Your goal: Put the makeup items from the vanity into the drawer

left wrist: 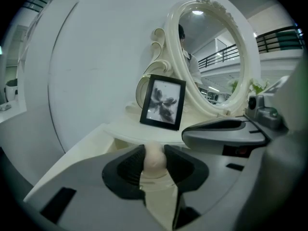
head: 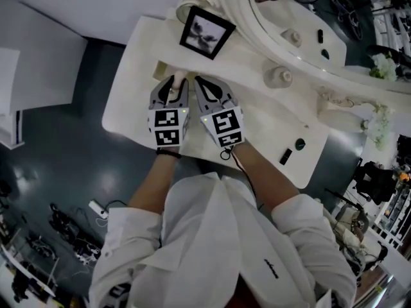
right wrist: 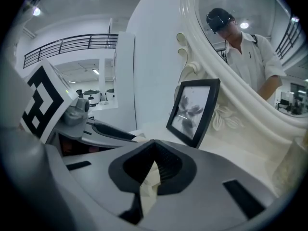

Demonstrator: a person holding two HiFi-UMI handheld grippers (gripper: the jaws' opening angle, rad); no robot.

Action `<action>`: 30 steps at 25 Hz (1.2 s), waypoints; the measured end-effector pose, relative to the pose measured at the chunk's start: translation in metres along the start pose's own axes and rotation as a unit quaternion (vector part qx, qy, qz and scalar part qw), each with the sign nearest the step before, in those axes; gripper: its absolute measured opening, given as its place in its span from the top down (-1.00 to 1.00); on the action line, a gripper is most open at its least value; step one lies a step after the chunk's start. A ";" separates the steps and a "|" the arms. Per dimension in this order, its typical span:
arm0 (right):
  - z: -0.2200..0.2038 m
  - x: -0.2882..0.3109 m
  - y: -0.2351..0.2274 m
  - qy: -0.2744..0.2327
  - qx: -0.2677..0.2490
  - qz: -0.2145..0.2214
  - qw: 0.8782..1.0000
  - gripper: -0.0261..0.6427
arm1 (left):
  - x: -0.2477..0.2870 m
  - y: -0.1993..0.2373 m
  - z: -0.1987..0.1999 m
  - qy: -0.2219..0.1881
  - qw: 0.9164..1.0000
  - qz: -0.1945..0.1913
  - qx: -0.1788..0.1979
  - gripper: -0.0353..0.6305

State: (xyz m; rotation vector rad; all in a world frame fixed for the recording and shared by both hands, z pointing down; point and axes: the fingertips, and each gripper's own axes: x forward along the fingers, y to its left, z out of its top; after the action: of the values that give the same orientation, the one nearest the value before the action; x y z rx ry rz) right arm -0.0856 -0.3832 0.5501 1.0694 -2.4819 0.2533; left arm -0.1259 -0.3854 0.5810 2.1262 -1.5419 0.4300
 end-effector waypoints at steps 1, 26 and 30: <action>-0.001 0.001 0.001 0.001 0.000 0.000 1.000 0.87 | 0.001 0.001 -0.001 0.005 1.000 0.000 -0.002 0.46; -0.019 -0.024 -0.009 0.003 0.017 -0.017 1.000 0.87 | 0.026 -0.003 -0.017 0.038 0.999 -0.016 0.015 0.27; -0.020 -0.030 -0.010 0.001 0.021 -0.019 1.000 0.87 | 0.023 0.001 -0.014 0.031 0.999 -0.012 0.021 0.19</action>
State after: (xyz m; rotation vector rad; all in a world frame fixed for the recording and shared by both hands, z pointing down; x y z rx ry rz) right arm -0.0540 -0.3642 0.5541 1.1315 -2.4621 0.2974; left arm -0.1196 -0.3961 0.6046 2.1407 -1.4833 0.5195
